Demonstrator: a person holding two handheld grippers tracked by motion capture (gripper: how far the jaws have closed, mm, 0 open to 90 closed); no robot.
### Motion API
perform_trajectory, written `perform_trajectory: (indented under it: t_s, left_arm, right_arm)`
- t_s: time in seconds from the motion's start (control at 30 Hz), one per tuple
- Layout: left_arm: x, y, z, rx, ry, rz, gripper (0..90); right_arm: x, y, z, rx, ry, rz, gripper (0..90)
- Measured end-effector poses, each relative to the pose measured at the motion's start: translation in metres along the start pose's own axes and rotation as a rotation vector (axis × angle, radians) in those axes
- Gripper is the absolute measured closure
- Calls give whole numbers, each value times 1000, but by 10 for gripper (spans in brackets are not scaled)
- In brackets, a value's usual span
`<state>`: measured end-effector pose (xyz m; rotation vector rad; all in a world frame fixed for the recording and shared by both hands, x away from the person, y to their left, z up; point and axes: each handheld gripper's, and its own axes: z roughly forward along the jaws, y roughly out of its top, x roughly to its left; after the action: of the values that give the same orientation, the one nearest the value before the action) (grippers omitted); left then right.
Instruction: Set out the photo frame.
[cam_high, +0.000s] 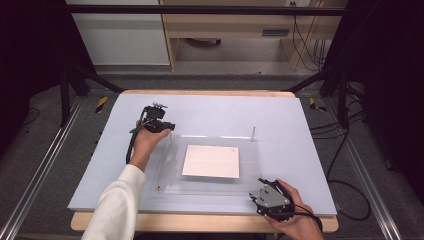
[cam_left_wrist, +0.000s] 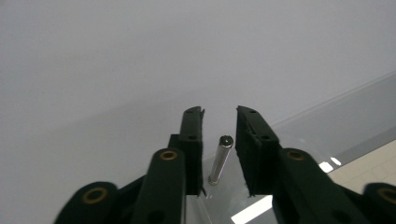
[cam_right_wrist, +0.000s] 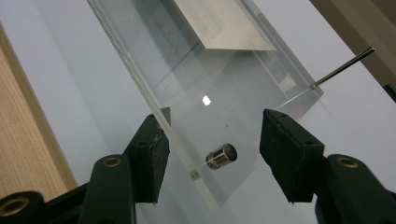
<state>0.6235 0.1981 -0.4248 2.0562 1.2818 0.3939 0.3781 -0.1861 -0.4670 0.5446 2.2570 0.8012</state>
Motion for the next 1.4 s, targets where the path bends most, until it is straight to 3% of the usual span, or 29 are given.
perform_trajectory:
  t_s: [0.17, 0.3, 0.4, 0.53, 0.67, 0.9, 1.03, 1.2, 1.33, 1.4]
  left_arm:
    - [-4, -2, -23, -79, 13, 31, 559]
    - [-16, -9, -47, -131, 32, 108, 479]
    - [-24, -20, -65, -150, 23, 155, 427]
    - [-32, -39, -85, -177, -31, 178, 345]
    - [-37, -54, -102, -222, -54, 194, 251]
    - [-47, -60, -129, -320, -105, 214, 145]
    - [-59, -61, -143, -339, -148, 238, 130]
    - [-74, -62, -162, -345, -125, 326, 131]
    - [-82, -65, -170, -319, -121, 401, 132]
    - [-85, -67, -171, -308, -123, 418, 130]
  right_arm:
    - [-1, 1, 0, -4, -6, 2, 439]
    - [-3, 3, -2, -15, -12, 18, 450]
    - [-8, 6, -7, -58, -26, 43, 469]
    - [-13, 10, -10, -70, -23, 70, 474]
    - [-16, 14, -12, -61, -19, 73, 485]
    - [-26, 25, -17, -52, -10, 89, 511]
    - [-30, 31, -19, -38, -12, 88, 527]
    - [-36, 38, -21, -15, 6, 94, 528]
    - [-41, 42, -22, -5, 20, 108, 528]
    - [-44, 44, -23, -2, 27, 113, 528]
